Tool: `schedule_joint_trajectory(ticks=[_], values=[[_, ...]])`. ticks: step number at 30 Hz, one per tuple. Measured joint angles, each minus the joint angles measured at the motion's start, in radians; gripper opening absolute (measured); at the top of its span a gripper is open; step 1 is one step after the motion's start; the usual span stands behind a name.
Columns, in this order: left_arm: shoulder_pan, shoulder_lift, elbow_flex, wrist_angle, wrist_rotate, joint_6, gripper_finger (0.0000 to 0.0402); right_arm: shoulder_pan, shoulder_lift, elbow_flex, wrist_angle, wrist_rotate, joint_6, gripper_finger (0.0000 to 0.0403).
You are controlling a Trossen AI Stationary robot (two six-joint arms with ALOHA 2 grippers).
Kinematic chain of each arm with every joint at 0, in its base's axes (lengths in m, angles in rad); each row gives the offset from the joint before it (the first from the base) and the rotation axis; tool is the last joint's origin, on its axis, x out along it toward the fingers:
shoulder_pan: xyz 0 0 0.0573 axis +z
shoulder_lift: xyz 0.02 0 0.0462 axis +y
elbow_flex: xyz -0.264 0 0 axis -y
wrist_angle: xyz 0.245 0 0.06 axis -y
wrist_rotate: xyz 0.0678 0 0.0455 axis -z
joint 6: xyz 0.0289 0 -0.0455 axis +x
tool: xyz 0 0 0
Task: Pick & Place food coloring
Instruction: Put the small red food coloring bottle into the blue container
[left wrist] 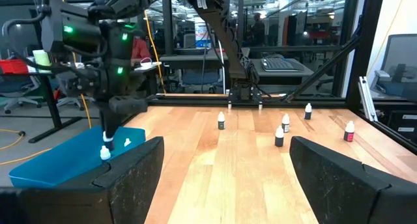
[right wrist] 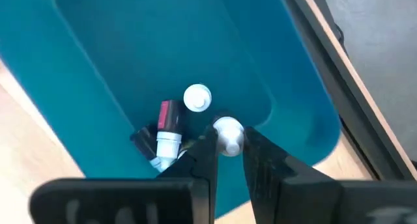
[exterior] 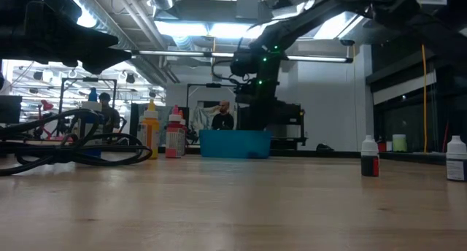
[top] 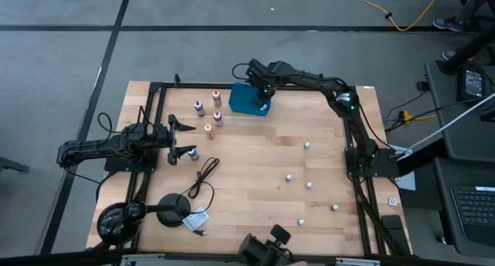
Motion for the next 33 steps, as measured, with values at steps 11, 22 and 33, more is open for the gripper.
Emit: schedule_joint_trajectory(ticks=[11,22,33], values=[[0.0,0.0,0.0,0.0,0.0,0.0,0.0329,0.0,0.051,0.0,0.014,-0.009,-0.01,0.0061],[0.0,0.0,0.0,0.0,0.0,0.0,0.0328,-0.011,0.052,0.0,-0.057,-0.009,-0.017,0.0103],[0.0,0.0,0.0,0.0,0.0,0.0,0.0327,-0.01,0.023,0.0,-0.066,-0.009,-0.023,0.0126]])
